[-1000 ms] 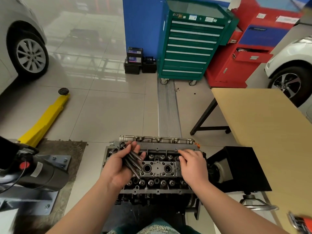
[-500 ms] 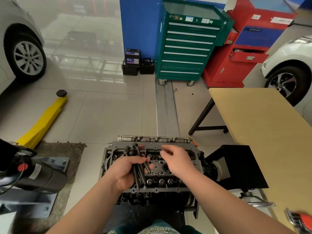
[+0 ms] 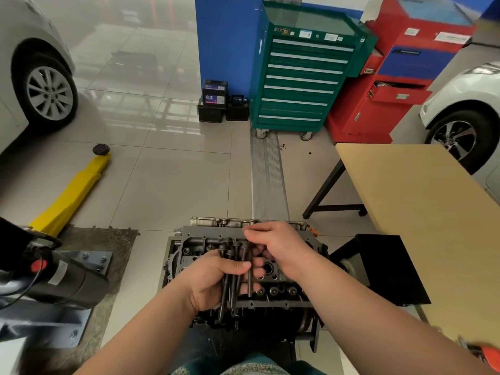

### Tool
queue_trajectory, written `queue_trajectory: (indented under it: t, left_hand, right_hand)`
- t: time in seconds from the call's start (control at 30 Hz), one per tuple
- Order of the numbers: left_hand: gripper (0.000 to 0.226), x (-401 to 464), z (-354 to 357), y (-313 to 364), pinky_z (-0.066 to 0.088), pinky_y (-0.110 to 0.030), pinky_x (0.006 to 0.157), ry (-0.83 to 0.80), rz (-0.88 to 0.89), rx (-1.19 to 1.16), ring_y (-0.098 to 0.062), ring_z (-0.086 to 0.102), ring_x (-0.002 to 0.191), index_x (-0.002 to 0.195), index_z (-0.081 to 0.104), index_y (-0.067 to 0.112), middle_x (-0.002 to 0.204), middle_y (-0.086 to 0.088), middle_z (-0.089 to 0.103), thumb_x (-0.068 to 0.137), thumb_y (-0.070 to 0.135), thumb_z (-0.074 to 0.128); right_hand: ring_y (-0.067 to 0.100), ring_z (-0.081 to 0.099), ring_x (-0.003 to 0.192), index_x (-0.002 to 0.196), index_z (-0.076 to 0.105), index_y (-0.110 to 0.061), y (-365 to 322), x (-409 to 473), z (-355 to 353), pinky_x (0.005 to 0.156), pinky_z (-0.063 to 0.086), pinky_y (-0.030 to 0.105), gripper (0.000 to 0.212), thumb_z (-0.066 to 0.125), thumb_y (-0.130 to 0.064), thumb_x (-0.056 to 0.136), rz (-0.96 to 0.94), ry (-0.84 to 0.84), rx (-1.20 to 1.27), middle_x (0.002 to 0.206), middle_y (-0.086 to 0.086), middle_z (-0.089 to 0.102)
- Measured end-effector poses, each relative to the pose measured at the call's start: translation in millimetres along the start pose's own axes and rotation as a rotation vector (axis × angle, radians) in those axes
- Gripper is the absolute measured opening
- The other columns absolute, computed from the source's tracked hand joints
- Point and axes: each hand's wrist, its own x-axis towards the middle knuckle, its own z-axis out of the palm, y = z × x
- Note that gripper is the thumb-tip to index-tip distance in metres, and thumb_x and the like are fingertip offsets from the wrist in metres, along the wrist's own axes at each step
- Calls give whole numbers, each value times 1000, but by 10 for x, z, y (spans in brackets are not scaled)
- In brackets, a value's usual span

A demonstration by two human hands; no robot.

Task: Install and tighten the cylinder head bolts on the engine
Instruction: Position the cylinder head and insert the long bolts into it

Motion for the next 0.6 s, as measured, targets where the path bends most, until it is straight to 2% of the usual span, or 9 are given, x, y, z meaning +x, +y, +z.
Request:
queue_trajectory:
  t: [0.1,0.17,0.27,0.37,0.43,0.53,0.6]
  left_hand:
    - [36,47,-86,15,67,-46,75,70,-1,-136,-33,77,105,126,70,-7,125,-24,73,93,-12,60]
    - [37,88,-171,11,66,-48,79,169,39,-248,-32,78,101,130,67,-3,125,-22,73,97,-12,53]
    - [34,142,-330,1,62,-50,84,337,124,-341,-30,79,98,131,64,1,120,-17,77,102,-9,49]
    - [29,132,-457,5,64,-51,83,396,131,-373,-30,79,101,127,65,2,121,-16,76,103,-5,50]
    - [28,112,-501,4,65,-51,80,407,119,-386,-32,77,105,127,64,-2,123,-19,75,103,-3,51]
    - [29,72,-508,-2,63,-53,83,407,121,-399,-35,71,117,128,63,-5,125,-22,73,101,-2,52]
    - [28,50,-512,-3,62,-54,84,407,142,-412,-35,71,118,126,62,-3,123,-21,74,100,-3,52]
  right_hand:
    - [17,58,66,100,81,-10,-33,48,-31,59,49,29,11,75,-16,94,-5,27,183,77,5,67]
    - [17,63,66,107,77,-10,-98,61,-79,65,54,27,13,71,-15,97,-94,97,188,78,5,69]
    - [9,72,66,105,74,-27,-142,69,-156,62,54,16,10,69,-21,99,-270,284,-121,79,-3,76]
    - [4,73,74,101,72,-32,-70,95,-166,65,54,13,12,69,-21,98,-370,340,-378,95,-9,73]
    - [6,72,80,101,74,-29,20,123,-142,74,56,17,11,70,-20,97,-403,329,-472,103,-9,70]
    - [12,69,92,107,78,-23,149,166,-67,90,58,33,12,71,-20,97,-393,277,-585,105,-12,66]
    - [9,64,97,111,77,-24,223,188,-25,97,53,34,15,70,-23,97,-396,252,-715,107,-17,62]
